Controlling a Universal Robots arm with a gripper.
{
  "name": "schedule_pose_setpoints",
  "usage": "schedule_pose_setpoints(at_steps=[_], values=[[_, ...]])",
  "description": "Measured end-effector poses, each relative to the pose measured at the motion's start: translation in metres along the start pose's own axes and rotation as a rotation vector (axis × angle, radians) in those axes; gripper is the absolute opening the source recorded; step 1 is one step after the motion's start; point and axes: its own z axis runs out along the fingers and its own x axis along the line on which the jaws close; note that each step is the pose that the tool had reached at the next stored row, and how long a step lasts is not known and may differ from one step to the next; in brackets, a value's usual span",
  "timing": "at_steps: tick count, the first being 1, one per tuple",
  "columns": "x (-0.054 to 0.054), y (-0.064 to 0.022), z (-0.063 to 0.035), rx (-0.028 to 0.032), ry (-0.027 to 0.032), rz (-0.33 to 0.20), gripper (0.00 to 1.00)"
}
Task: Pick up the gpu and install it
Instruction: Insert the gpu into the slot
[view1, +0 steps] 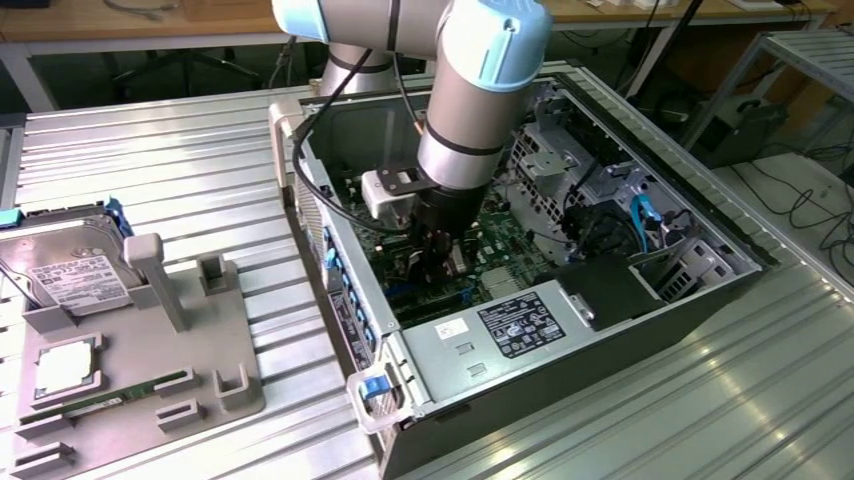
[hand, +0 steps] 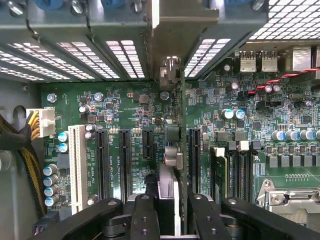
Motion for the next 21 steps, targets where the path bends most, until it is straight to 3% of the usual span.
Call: schedule_pose_setpoints(at_steps=[4, 14, 17, 21], values=[[0.000, -0.0003, 0.0063, -0.0007, 0.0014, 0.000, 0.28], [0.000, -0.0004, 0.0083, 0.0012, -0.0027, 0.000, 0.29], [0.000, -0.0003, 0.0065, 0.0003, 0.0003, 0.000, 0.35], [0.000, 0.0003, -0.0064, 0.0078, -0.0002, 0.000, 0.35]])
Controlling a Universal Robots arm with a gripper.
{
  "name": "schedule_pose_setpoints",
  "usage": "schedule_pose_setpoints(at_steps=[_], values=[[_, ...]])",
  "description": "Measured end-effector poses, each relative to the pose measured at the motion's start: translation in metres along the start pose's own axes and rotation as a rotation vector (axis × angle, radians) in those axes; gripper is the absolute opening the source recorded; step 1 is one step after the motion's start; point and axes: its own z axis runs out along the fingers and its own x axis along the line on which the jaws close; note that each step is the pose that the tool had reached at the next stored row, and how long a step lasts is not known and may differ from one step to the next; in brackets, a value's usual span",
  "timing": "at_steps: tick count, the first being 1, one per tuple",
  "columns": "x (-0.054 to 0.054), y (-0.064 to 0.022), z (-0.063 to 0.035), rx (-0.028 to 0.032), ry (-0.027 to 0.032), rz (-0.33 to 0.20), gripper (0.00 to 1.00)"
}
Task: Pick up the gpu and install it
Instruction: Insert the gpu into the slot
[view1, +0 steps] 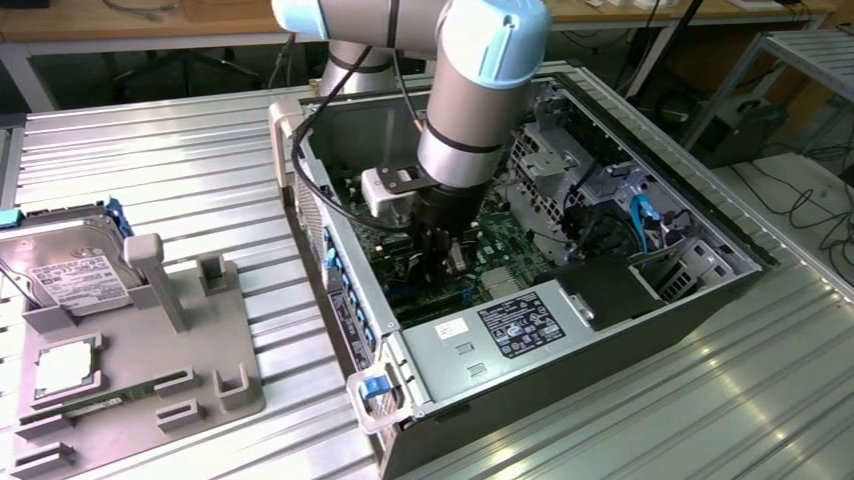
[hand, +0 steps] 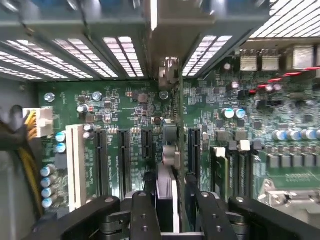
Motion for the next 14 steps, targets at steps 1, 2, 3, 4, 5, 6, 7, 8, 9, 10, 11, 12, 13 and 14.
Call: schedule_pose_setpoints(at_steps=[1, 2, 3, 4, 5, 6, 7, 8, 9, 10, 11, 12, 13, 14], values=[[0.000, 0.0002, -0.0045, 0.0017, -0.0001, 0.000, 0.35], [0.000, 0.0004, -0.0115, 0.0038, 0.0001, 0.000, 0.35], [0.000, 0.0006, -0.0157, 0.0049, -0.0002, 0.000, 0.35], [0.000, 0.0008, -0.0200, 0.0056, -0.0001, 0.000, 0.35], [0.000, 0.0010, -0.0248, 0.0068, -0.0003, 0.000, 0.35], [-0.001, 0.0012, -0.0291, 0.0078, -0.0001, 0.000, 0.35], [-0.001, 0.0014, -0.0338, 0.0091, -0.0003, 0.000, 0.35], [-0.001, 0.0015, -0.0385, 0.0101, -0.0002, 0.000, 0.35], [-0.001, 0.0018, -0.0450, 0.0117, -0.0004, 0.000, 0.35], [-0.001, 0.0021, -0.0514, 0.0133, -0.0004, 0.000, 0.35], [-0.001, 0.0023, -0.0561, 0.0146, -0.0004, 0.000, 0.35], [-0.001, 0.0024, -0.0592, 0.0158, 0.0000, 0.000, 0.35], [-0.001, 0.0024, -0.0594, 0.0169, -0.0005, 0.000, 0.35], [-0.001, 0.0024, -0.0593, 0.0171, -0.0008, 0.000, 0.35]])
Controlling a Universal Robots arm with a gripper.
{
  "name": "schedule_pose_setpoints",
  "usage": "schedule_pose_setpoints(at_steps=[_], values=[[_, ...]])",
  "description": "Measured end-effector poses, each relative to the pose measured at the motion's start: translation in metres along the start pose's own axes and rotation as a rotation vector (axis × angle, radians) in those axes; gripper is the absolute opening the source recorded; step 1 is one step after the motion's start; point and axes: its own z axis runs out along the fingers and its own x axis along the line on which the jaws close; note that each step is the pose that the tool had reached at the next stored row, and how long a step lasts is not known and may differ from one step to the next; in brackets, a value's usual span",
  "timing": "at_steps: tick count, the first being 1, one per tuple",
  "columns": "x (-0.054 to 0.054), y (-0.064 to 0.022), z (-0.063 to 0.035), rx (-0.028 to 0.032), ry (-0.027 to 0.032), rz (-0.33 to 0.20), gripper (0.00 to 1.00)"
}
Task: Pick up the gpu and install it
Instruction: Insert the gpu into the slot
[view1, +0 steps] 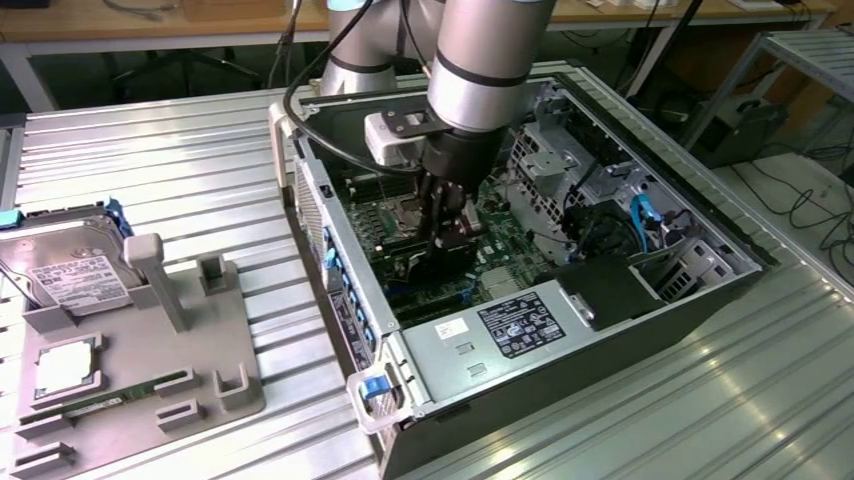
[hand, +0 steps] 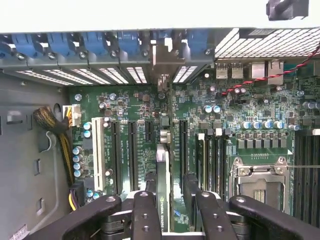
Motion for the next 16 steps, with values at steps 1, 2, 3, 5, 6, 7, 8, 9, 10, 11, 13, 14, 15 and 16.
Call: schedule_pose_setpoints(at_steps=[1, 2, 3, 5, 6, 7, 8, 9, 10, 11, 13, 14, 15, 16], values=[[0.0000, 0.0000, 0.0000, -0.0001, 0.0000, 0.000, 0.34], [0.0000, 0.0000, -0.0001, -0.0001, 0.0000, 0.000, 0.34], [0.0000, 0.0000, -0.0001, -0.0001, -0.0002, 0.000, 0.34], [0.0000, 0.0000, -0.0001, -0.0001, -0.0003, 0.000, 0.21], [0.0000, 0.0000, -0.0001, -0.0001, -0.0003, 0.000, 0.15], [0.0000, 0.0000, -0.0001, -0.0001, -0.0004, 0.000, 0.15], [0.0000, 0.0000, -0.0001, -0.0001, -0.0005, 0.000, 0.11], [0.0000, 0.0000, -0.0001, -0.0002, -0.0005, 0.000, 0.11], [0.0000, 0.0001, -0.0001, -0.0002, -0.0007, 0.000, 0.11], [0.0000, 0.0000, -0.0001, -0.0002, -0.0008, 0.000, 0.11], [0.0000, 0.0000, -0.0001, -0.0002, -0.0010, 0.000, 0.11], [0.0000, 0.0000, -0.0002, -0.0002, -0.0010, 0.000, 0.11], [0.0000, 0.0000, -0.0001, -0.0002, -0.0012, 0.000, 0.11], [0.0000, 0.0000, -0.0001, -0.0002, -0.0014, 0.000, 0.11]])
